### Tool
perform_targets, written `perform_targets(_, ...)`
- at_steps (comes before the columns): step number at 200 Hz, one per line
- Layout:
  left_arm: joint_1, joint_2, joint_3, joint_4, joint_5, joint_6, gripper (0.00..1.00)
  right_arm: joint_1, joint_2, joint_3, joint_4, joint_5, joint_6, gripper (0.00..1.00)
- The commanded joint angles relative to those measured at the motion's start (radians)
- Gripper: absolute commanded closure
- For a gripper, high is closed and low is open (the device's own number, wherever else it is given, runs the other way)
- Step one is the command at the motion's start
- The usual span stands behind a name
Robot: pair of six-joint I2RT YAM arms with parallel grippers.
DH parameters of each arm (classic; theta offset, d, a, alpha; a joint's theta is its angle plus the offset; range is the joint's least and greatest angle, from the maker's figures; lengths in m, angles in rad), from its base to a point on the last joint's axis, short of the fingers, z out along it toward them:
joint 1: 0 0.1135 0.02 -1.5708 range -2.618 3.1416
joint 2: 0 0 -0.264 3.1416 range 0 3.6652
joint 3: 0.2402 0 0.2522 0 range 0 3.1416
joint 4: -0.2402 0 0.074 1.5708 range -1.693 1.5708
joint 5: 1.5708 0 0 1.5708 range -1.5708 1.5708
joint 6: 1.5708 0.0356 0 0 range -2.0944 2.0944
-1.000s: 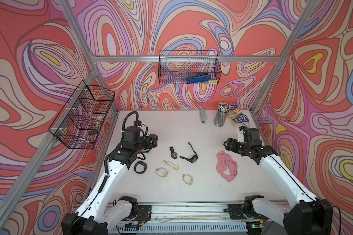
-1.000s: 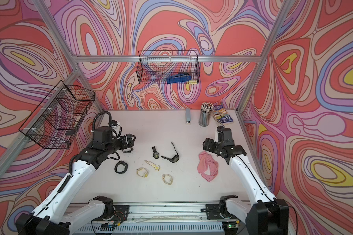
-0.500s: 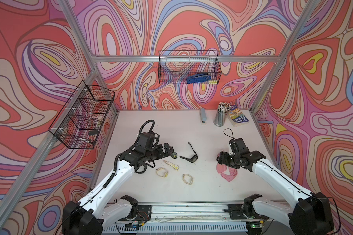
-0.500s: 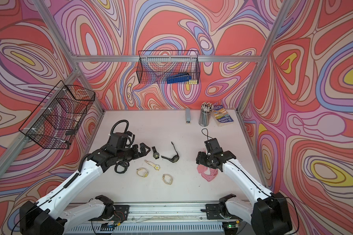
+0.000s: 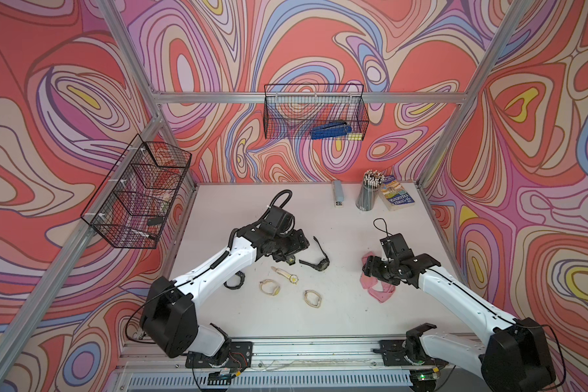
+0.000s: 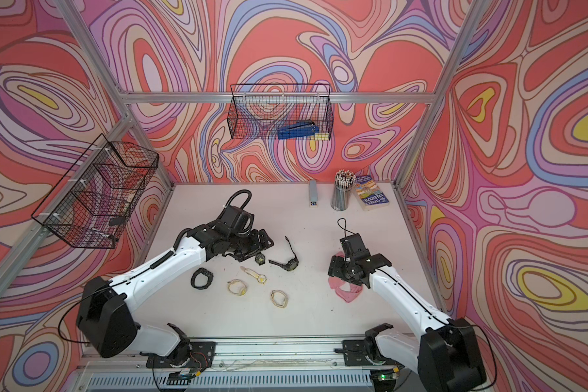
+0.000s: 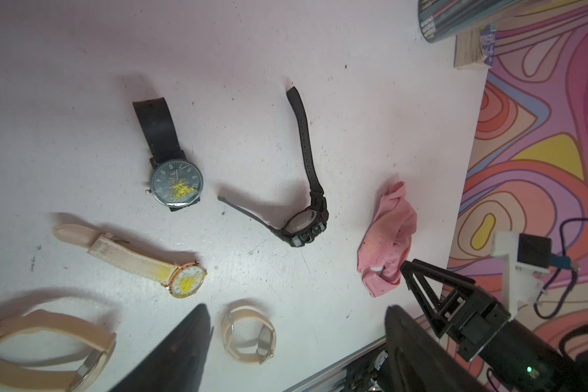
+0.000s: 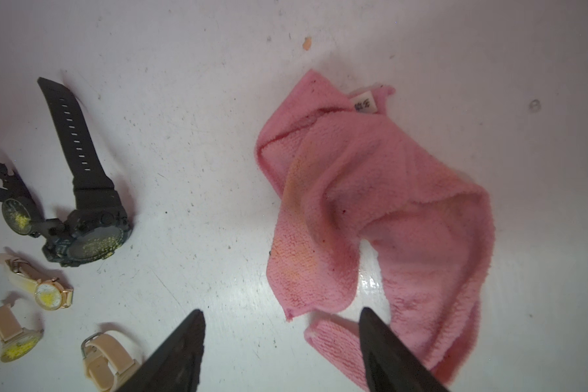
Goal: Wipe the watch dial
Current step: Pick up the watch at the center of the board.
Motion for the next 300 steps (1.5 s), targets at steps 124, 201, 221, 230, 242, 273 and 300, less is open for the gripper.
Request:
perform_targets(124, -0.097, 0.489, 0.395, -0.226, 0.011, -0.265, 0.59, 0.007, 0.012, -0.049, 0.117, -0.021, -0.045, 0.26)
perform_targets(201, -0.127, 0.674, 0.589, -0.336, 0.016, -0.243, 0.57, 0.006, 0.069, -0.053, 0.156, -0.056, -0.078, 0.26)
perform_targets(221, -0.127, 0.706, 0.623, -0.355, 0.013, -0.230, 0.57, 0.006, 0.074, -0.056, 0.162, -0.059, -0.080, 0.26)
perform_targets(230, -0.127, 0.721, 0.643, -0.365, 0.014, -0.225, 0.57, 0.007, 0.074, -0.057, 0.164, -0.060, -0.080, 0.26)
perform_targets(242, -0.127, 0.744, 0.668, -0.371, 0.021, -0.219, 0.57, 0.006, 0.075, -0.057, 0.165, -0.063, -0.080, 0.26)
perform_targets(273, -0.127, 0.791, 0.710, -0.379, 0.045, -0.212, 0.62, 0.006, 0.081, -0.053, 0.161, -0.066, -0.081, 0.26)
perform_targets(300, -0.127, 0.801, 0.703, -0.367, 0.061, -0.214, 0.68, 0.006, 0.094, -0.047, 0.157, -0.071, -0.083, 0.26)
